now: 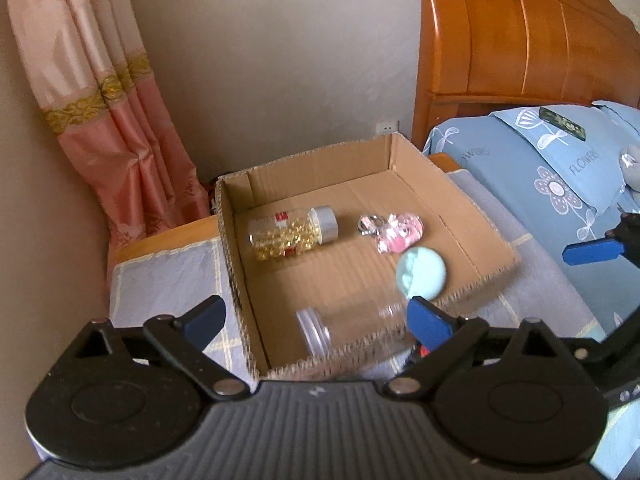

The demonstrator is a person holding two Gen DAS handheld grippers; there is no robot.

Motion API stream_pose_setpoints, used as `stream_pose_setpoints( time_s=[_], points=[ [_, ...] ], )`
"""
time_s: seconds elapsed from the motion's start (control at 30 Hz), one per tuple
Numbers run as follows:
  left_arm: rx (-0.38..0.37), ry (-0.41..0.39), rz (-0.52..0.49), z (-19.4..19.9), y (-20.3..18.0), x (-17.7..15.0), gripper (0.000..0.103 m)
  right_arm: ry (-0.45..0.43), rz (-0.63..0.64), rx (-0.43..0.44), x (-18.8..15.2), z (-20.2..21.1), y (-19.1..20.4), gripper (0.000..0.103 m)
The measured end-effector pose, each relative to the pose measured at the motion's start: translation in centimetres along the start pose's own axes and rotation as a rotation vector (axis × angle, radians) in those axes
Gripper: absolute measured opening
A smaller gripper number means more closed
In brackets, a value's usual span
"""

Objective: Organize rigid objects
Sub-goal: 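Move both tools back toward the clear cup and toy figures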

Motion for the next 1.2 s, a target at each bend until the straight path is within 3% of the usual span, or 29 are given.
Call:
stream_pose_setpoints(
  time_s=[0.2,0.3,0.43,0.57,0.8,1.2],
  points=[
    [0.027,-0.026,0.049,1.2,0.5,-3.5,0.101,0.012,-0.092,-0.011,-2.1,0.2,0.8,0.103],
    [0.077,-0.025,0.089,0.8,1.1,-5.8,0.101,0.015,-0.146,-0.024,-3.2,0.0,1.0,0.103],
    [0.102,-0.013,0.146,0.5,1.4,-8.7,0.101,0.028,-0.247,0.02,-4.5,-0.3,1.5,0.103],
    [0.146,-0.008,0.184,0.8,1.7,-10.7,0.101,0.033,-0.295,-0.019,-4.9,-1.1,1.7,0.103],
    [0.13,-0.005,0.232,1.6,1.7,-12.3,0.101,0.078,-0.332,-0.021,-5.5,-3.6,2.5,0.103],
    [0.11,0.008,0.234,0.9,1.1,-12.5,0.101,0.121,-0.384,-0.037,-7.2,-4.8,0.7,0.103]
  ],
)
Point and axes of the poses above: each gripper's, at about its wrist camera, not at the fingertips, and z roughly against the way its jaws point, y to its left, x to its top, the point moved 9 cm from there along -z, roughly the way its jaws point, and after that the axes turned 3 degrees about z, right-handed, at the moved point
